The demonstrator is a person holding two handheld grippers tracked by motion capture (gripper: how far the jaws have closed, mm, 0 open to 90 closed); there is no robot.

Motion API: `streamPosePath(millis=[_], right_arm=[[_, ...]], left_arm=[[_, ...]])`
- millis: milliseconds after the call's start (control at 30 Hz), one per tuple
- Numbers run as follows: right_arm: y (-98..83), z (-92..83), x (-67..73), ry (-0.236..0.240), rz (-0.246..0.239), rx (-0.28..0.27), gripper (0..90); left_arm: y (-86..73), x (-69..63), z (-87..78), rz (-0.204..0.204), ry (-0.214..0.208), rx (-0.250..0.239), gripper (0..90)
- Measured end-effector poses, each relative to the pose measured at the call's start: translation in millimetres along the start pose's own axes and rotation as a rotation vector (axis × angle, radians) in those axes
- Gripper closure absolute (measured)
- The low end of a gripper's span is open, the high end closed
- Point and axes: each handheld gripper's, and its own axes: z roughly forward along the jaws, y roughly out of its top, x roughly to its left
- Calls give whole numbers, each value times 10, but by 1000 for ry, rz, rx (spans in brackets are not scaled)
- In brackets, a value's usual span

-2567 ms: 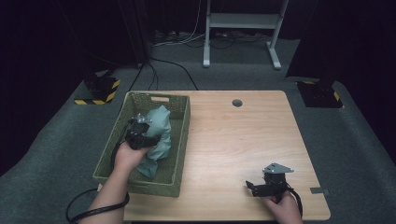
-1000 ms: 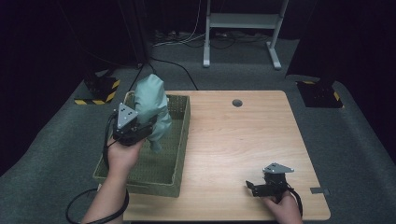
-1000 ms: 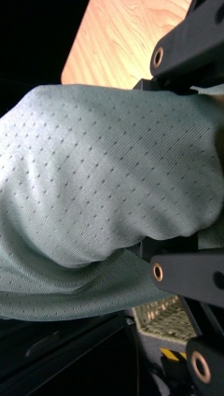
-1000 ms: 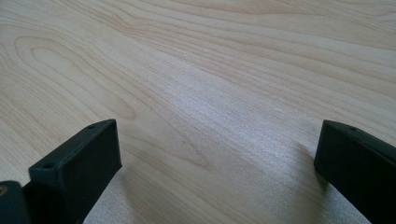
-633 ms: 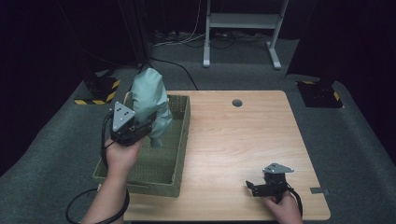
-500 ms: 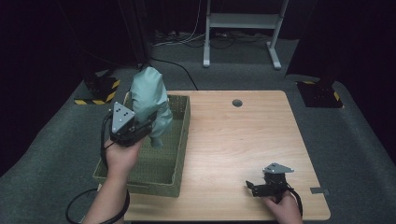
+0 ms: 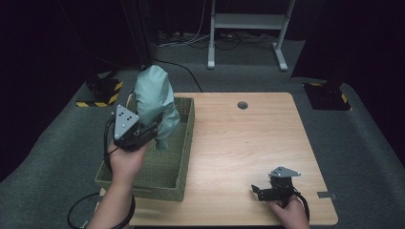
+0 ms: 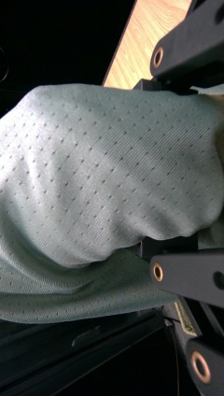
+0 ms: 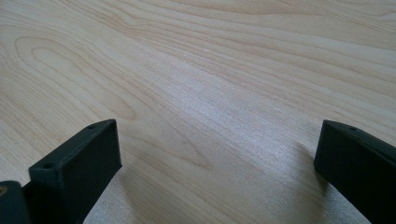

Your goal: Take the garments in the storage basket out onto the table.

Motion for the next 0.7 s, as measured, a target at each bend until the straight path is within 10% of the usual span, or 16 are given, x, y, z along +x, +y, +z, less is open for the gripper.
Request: streamPosePath(millis=[700], right_arm=[[0,1,2,-1,-2,0,2]], left_arm=[[216,-170,-35,-8,-48,-65,487]])
